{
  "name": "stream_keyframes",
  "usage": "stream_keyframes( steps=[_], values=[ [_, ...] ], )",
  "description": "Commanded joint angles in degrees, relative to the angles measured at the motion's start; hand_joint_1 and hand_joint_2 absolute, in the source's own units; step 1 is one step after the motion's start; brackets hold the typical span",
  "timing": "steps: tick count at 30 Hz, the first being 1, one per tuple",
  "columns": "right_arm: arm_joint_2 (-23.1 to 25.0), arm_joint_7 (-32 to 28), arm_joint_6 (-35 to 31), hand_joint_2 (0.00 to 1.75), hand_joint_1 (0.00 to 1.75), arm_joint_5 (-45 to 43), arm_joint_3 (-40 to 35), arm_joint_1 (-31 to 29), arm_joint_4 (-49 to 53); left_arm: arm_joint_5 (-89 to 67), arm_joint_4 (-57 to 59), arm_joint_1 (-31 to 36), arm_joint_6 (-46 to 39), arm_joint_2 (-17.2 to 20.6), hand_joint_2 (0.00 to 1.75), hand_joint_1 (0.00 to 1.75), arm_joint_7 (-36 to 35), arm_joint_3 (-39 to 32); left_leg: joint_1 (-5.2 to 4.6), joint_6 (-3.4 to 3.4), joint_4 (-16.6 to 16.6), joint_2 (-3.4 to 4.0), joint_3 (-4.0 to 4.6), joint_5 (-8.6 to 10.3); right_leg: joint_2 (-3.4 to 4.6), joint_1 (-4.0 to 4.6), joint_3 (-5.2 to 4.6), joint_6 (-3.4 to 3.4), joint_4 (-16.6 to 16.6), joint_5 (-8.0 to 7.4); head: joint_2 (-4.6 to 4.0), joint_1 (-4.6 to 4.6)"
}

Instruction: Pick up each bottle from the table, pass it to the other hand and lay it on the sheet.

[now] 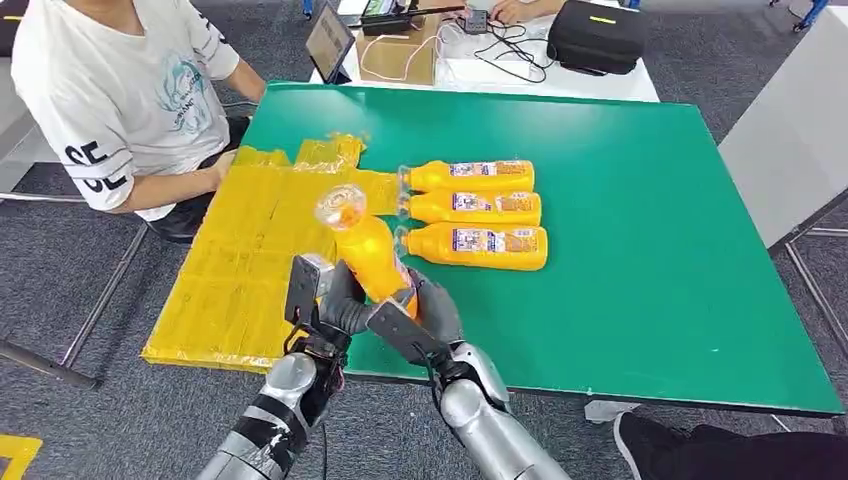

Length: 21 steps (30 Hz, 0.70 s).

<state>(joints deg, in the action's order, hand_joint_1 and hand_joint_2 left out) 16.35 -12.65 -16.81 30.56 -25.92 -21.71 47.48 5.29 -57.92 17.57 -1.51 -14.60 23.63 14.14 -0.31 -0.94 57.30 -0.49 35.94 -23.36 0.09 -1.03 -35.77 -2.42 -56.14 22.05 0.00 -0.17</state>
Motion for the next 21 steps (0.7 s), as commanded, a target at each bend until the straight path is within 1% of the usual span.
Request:
stream_keyframes(
  steps=[1,2,3,4,6,7,8,9,10,12,13,14,15,16,17,19,20,21],
  values=[
    [-0.07,0.25,0.60,1.75,1.75,-0.17,-3.91,-4.41,-8.57,-0.39,0.21,1.55,-0.16,1.23,1.75,0.00,-0.07,2.57,0.11,0.09,0.04,0.11,-0.33,-0.18,0.05,0.13,0.34,0.12,0.03,0.12,0.00,0.02],
    [-0.19,0.52,0.31,1.75,1.55,0.00,-3.95,-4.43,-8.51,-0.22,0.05,1.58,-0.11,1.31,1.75,0.00,-0.08,2.40,0.14,0.11,0.04,0.10,-0.41,-0.21,0.03,0.16,0.44,0.14,0.04,0.16,0.00,0.02],
    [-0.18,0.75,0.40,1.75,0.10,-0.18,-3.80,-4.45,-8.45,0.10,-0.03,1.51,0.18,1.45,1.75,0.00,-0.04,2.23,0.09,0.09,0.02,0.04,-0.30,-0.15,-0.02,0.11,0.33,0.12,0.03,0.13,0.00,0.02],
    [-0.25,0.64,-0.13,1.75,0.00,-0.58,-3.33,-4.32,-8.03,0.57,-0.21,1.35,0.48,1.61,1.75,1.75,0.13,1.87,0.15,0.13,0.05,0.04,-0.44,-0.22,-0.03,0.16,0.48,0.17,0.02,0.20,0.00,0.02],
    [-0.58,0.44,-0.62,1.75,0.00,-1.27,-2.50,-3.93,-6.92,0.26,-0.82,1.03,-0.57,1.72,1.75,1.75,0.97,1.11,0.09,0.10,0.02,0.05,-0.29,-0.15,0.01,0.11,0.31,0.12,0.02,0.13,0.02,0.00],
    [-0.86,0.42,-0.76,1.75,0.00,-1.61,-2.03,-3.71,-6.19,0.40,-1.00,1.01,-0.85,1.78,1.75,1.75,1.00,0.55,0.14,0.13,0.03,0.08,-0.42,-0.22,0.02,0.16,0.44,0.16,0.03,0.19,0.00,0.04],
    [-1.20,0.30,-1.01,1.75,0.00,-1.97,-1.51,-3.46,-5.41,0.06,-1.08,1.11,-1.64,1.96,1.75,1.75,1.29,0.15,0.08,0.08,0.00,0.08,-0.25,-0.13,0.04,0.09,0.26,0.10,0.04,0.10,0.02,0.00],
    [-1.52,0.29,-1.15,1.75,0.00,-2.30,-1.01,-3.40,-4.93,-1.52,-1.07,1.40,-3.65,2.35,1.75,1.75,1.92,0.12,0.12,0.11,0.02,0.10,-0.38,-0.20,0.04,0.14,0.40,0.14,0.04,0.16,0.00,0.02],
    [-2.07,0.30,-1.26,1.75,0.00,-2.79,-0.21,-3.23,-4.02,-2.67,-0.59,2.10,-5.24,2.90,1.75,1.75,2.28,-0.52,0.11,0.10,0.02,0.05,-0.31,-0.16,-0.02,0.12,0.34,0.13,0.04,0.14,0.02,0.00],
    [-2.39,0.30,-1.19,1.75,0.00,-2.80,-0.06,-3.39,-3.89,-2.47,-0.59,2.42,-5.03,3.39,1.75,1.75,2.37,-0.95,0.05,0.05,-0.01,-0.01,-0.14,-0.05,-0.04,0.06,0.16,0.07,0.04,0.05,0.00,0.00],
    [-2.39,0.30,-1.19,1.75,0.00,-2.80,-0.06,-3.39,-3.89,-2.47,-0.59,2.42,-5.03,3.39,1.75,1.75,2.37,-0.95,0.11,0.09,0.02,0.01,-0.28,-0.13,-0.04,0.13,0.31,0.12,0.04,0.11,0.00,0.02],
    [-2.31,0.39,-1.31,1.75,0.00,-3.10,0.36,-3.14,-3.54,-2.89,0.01,2.67,-5.63,3.34,1.75,1.75,2.35,-1.20,0.06,0.06,0.00,0.02,-0.16,-0.07,-0.02,0.07,0.18,0.08,0.04,0.06,0.00,0.00],
    [-2.50,0.45,-1.88,1.75,0.00,-3.35,1.12,-2.89,-3.00,-3.89,0.38,2.98,-6.75,3.51,1.75,1.75,2.85,-1.63,0.09,0.09,0.02,0.03,-0.26,-0.12,-0.03,0.11,0.28,0.11,0.02,0.11,0.00,0.02],
    [-3.05,0.37,-2.07,1.75,0.00,-3.78,2.06,-2.65,-2.22,-5.99,0.61,3.48,-8.99,4.19,1.75,1.75,3.78,-2.12,0.14,0.11,0.05,0.04,-0.36,-0.18,-0.03,0.15,0.38,0.14,0.01,0.16,0.02,0.00],
    [-3.52,0.30,-2.57,1.75,0.00,-4.13,3.04,-2.25,-1.21,-7.84,1.07,4.03,-10.96,4.85,1.75,1.75,3.96,-2.69,0.09,0.07,0.02,0.00,-0.20,-0.09,-0.04,0.10,0.24,0.09,0.04,0.07,0.00,0.02],
    [-4.70,0.42,-2.53,1.75,0.00,-4.43,4.73,-1.59,1.26,-11.79,2.38,5.66,-14.09,6.37,1.75,1.75,4.09,-4.23,0.14,0.11,0.03,0.00,-0.38,-0.17,-0.06,0.16,0.43,0.15,0.05,0.15,0.00,0.02],
    [-5.22,0.44,-2.25,1.75,0.00,-4.55,5.36,-1.47,2.29,-13.55,3.27,6.69,-15.74,7.23,1.75,1.75,3.90,-5.04,0.07,0.08,0.00,-0.05,-0.19,-0.06,-0.10,0.08,0.23,0.09,0.03,0.08,0.00,0.02],
    [-5.71,0.48,-1.72,1.75,0.00,-4.89,6.67,-1.01,4.14,-17.48,5.38,8.42,-18.21,8.47,1.75,1.75,3.52,-6.07,0.13,0.12,0.03,-0.02,-0.34,-0.14,-0.09,0.15,0.39,0.15,0.04,0.14,0.00,0.02]
  ],
)
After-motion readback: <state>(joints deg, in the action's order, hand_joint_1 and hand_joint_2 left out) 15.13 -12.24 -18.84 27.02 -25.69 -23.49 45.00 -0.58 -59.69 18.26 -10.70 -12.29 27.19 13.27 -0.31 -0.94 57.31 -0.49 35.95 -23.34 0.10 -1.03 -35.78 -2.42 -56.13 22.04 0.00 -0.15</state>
